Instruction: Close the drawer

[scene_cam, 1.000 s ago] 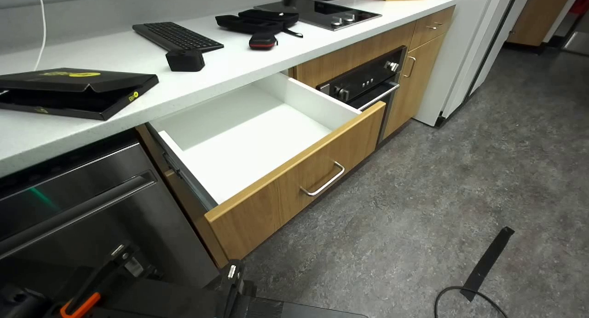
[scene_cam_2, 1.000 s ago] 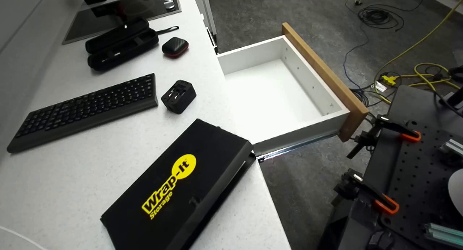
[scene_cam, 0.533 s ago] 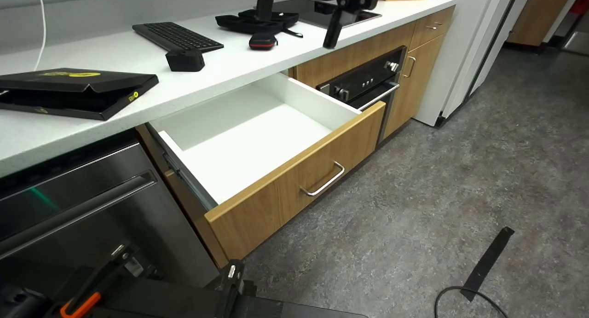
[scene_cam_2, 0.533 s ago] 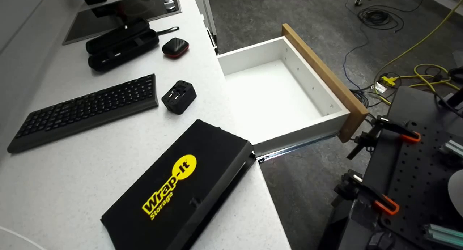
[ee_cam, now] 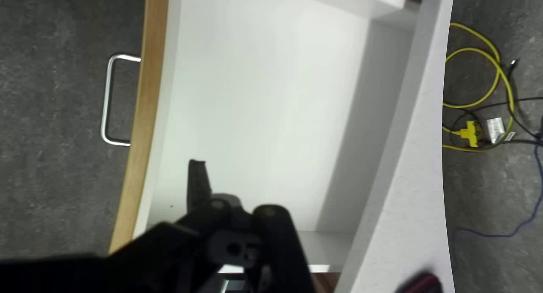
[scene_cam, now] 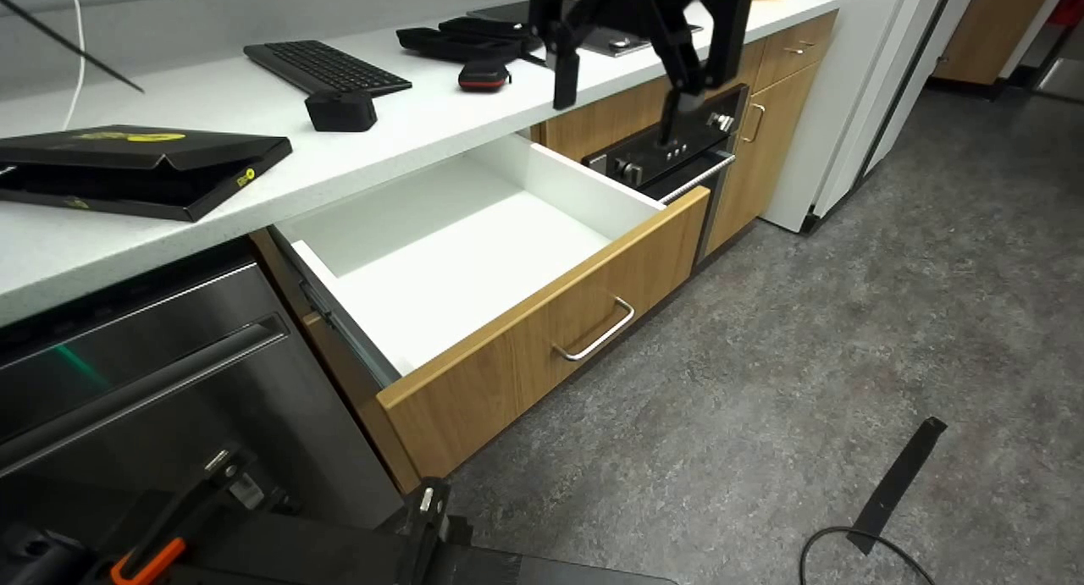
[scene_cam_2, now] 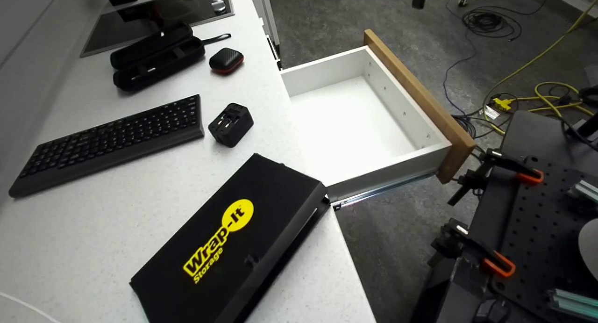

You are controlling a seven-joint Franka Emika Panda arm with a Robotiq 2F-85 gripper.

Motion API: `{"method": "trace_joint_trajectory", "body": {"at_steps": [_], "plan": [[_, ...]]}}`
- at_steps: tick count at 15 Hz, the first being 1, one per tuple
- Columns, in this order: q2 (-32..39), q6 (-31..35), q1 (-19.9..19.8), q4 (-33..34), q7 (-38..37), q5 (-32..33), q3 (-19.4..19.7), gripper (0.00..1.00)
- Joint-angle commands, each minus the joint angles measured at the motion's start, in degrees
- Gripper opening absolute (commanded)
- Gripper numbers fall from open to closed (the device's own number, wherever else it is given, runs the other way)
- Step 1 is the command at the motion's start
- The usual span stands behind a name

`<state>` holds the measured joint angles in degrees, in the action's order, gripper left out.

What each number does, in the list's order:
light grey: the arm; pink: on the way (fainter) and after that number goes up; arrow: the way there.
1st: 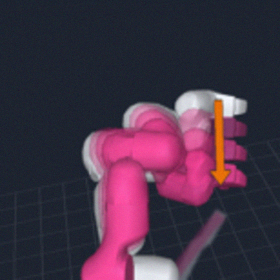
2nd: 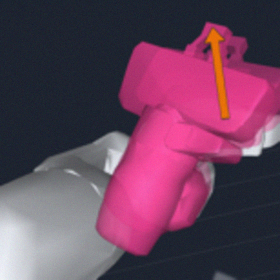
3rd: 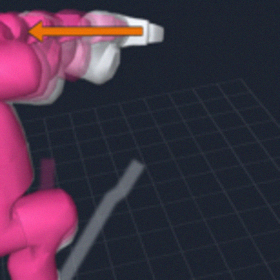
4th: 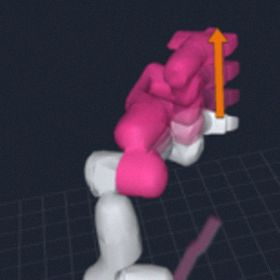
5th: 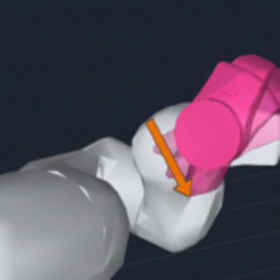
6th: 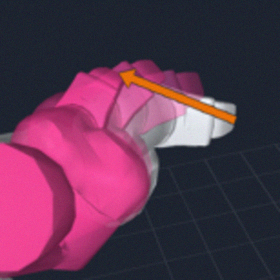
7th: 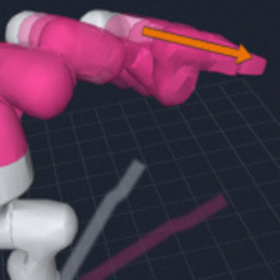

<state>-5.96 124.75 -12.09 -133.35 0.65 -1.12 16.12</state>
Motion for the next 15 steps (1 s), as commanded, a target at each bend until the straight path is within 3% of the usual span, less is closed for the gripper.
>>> {"method": "trace_joint_trajectory", "body": {"at_steps": [1,6,11,15], "plan": [[8.37,8.32,-2.42,1.27,-8.44,5.08,-0.10,1.00],[19.69,13.42,-2.27,4.59,-20.68,11.88,2.15,1.00],[28.26,12.22,0.20,8.99,-31.53,19.00,5.95,1.00],[35.11,11.27,-0.36,14.09,-32.09,14.40,5.44,1.00]]}}
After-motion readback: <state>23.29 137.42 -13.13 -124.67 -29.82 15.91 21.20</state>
